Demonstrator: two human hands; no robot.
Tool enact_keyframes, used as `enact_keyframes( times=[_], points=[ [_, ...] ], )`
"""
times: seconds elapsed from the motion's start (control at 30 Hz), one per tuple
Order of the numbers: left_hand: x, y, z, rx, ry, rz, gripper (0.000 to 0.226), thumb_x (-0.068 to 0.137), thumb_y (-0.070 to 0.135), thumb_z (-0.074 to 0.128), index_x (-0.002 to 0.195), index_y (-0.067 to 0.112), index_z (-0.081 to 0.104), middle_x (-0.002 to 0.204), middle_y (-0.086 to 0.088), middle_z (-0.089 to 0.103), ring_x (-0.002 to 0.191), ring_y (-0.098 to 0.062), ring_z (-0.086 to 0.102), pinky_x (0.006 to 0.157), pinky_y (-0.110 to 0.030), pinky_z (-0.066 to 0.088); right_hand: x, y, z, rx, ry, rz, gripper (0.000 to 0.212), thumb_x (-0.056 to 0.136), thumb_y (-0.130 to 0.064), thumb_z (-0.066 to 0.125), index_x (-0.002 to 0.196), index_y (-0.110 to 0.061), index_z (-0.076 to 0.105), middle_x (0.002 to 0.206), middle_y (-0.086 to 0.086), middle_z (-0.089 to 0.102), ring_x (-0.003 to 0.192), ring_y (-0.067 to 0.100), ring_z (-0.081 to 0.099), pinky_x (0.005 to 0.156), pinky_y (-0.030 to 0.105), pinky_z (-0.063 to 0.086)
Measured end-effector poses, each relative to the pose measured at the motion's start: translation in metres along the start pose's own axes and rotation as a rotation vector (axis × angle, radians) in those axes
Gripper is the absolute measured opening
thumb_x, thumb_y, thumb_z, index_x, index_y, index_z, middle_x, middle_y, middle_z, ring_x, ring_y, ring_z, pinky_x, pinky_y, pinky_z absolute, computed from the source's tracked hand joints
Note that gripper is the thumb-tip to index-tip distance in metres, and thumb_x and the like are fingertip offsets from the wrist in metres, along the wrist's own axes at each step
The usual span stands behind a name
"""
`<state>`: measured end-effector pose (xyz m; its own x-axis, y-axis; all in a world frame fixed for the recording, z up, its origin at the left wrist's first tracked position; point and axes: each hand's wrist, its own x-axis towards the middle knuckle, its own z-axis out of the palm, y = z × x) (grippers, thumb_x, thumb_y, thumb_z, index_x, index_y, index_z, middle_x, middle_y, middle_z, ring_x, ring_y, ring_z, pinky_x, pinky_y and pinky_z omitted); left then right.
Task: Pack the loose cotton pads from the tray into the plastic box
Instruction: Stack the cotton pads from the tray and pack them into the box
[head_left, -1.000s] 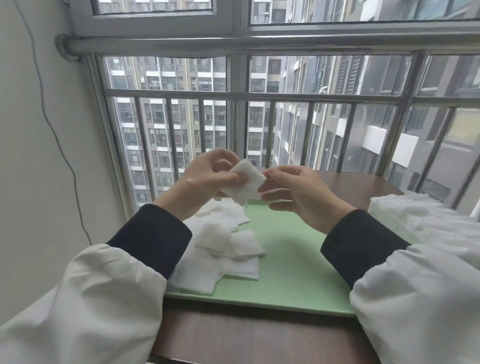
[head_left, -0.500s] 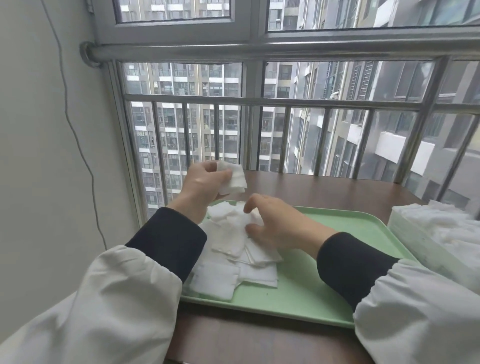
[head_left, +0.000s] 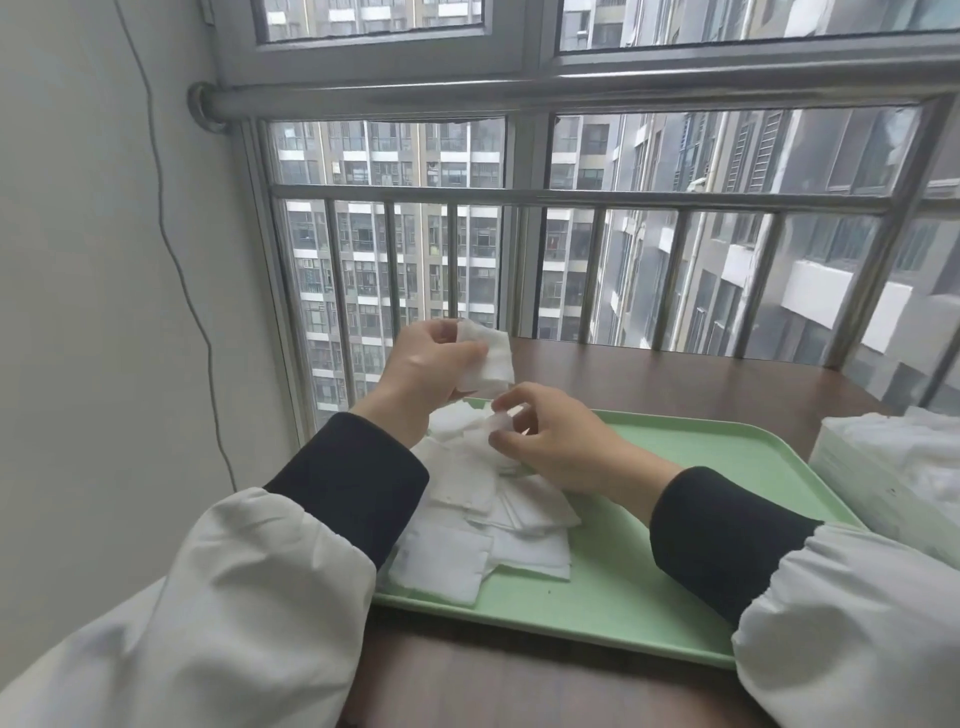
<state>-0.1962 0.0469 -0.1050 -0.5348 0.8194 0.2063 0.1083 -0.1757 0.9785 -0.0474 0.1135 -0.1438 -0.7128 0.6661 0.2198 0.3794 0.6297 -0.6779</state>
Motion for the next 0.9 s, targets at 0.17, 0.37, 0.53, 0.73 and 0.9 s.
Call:
enact_keyframes(
  times=[0.17, 0.37, 0.53, 0.73, 0.9],
  points=[
    [0.002, -0.004, -0.004, -0.023, -0.017, 0.033, 0.013, 0.092, 0.003, 0.068, 0.101, 0.012, 0.069, 0.098, -0.010, 0.074, 0.090, -0.027, 0.075, 0.085, -0.044, 0.062, -0.001, 0.000, -0.004, 0.136, 0.108, 0.035, 0.030, 0.087, -0.015, 0.069, 0.110, -0.028, 0.053, 0.089, -0.002, 0.062, 0.071, 0.011, 0.060, 0.054, 0.015, 0.047],
    [-0.003, -0.005, -0.006, -0.077, -0.284, 0.028, 0.012, 0.094, 0.005, 0.068, 0.093, 0.009, 0.079, 0.098, -0.011, 0.078, 0.094, -0.029, 0.075, 0.087, -0.041, 0.061, -0.012, 0.011, -0.039, 0.576, 0.223, 0.239, 0.030, 0.085, 0.000, 0.065, 0.114, -0.009, 0.061, 0.105, 0.010, 0.065, 0.087, 0.023, 0.065, 0.063, 0.026, 0.054],
    [-0.012, -0.002, 0.002, -0.095, -0.347, -0.056, 0.013, 0.091, -0.001, 0.067, 0.101, 0.006, 0.073, 0.093, -0.012, 0.077, 0.085, -0.024, 0.075, 0.079, -0.036, 0.062, -0.023, 0.009, -0.065, 0.932, 0.286, 0.199, 0.018, 0.087, 0.008, 0.056, 0.092, -0.007, 0.065, 0.083, 0.005, 0.062, 0.072, 0.021, 0.060, 0.059, 0.026, 0.052],
    [-0.015, 0.002, 0.009, -0.002, -0.330, -0.092, 0.022, 0.092, 0.007, 0.069, 0.114, 0.006, 0.067, 0.118, -0.022, 0.069, 0.100, -0.032, 0.071, 0.080, -0.040, 0.061, -0.025, 0.001, -0.066, 0.970, -0.009, 0.020, 0.006, 0.088, -0.005, 0.070, 0.091, -0.009, 0.073, 0.082, 0.006, 0.070, 0.065, 0.016, 0.063, 0.058, 0.023, 0.051],
    [-0.016, 0.002, 0.014, 0.032, -0.387, -0.060, 0.028, 0.096, -0.005, 0.052, 0.110, 0.012, 0.070, 0.116, -0.022, 0.069, 0.104, -0.033, 0.071, 0.073, -0.036, 0.061, -0.023, 0.000, -0.061, 0.672, -0.099, -0.049, 0.016, 0.090, -0.010, 0.071, 0.076, -0.015, 0.078, 0.068, 0.001, 0.063, 0.059, 0.012, 0.054, 0.059, 0.023, 0.048]
  ],
)
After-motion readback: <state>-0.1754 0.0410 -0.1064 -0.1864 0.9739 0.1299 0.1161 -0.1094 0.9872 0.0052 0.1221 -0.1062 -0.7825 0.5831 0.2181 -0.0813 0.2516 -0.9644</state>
